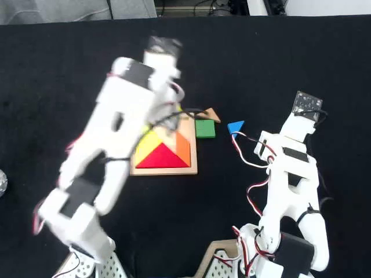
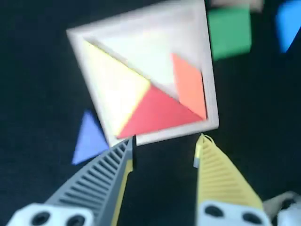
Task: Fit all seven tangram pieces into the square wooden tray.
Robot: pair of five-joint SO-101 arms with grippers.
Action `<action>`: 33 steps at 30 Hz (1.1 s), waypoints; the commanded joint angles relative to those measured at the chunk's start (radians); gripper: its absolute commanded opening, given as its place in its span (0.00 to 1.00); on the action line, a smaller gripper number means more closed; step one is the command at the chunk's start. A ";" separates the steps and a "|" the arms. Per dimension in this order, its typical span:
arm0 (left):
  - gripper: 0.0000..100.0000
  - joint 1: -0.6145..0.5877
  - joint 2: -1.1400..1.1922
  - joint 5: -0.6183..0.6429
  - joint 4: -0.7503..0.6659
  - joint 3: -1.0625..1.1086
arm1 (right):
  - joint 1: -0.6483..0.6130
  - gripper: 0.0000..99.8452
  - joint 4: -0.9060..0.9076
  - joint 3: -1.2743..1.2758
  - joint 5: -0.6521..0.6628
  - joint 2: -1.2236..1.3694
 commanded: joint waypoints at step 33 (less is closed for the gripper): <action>0.22 -0.398 -0.769 -0.258 -0.991 1.480 | -0.126 0.01 -0.058 -0.005 0.106 -0.035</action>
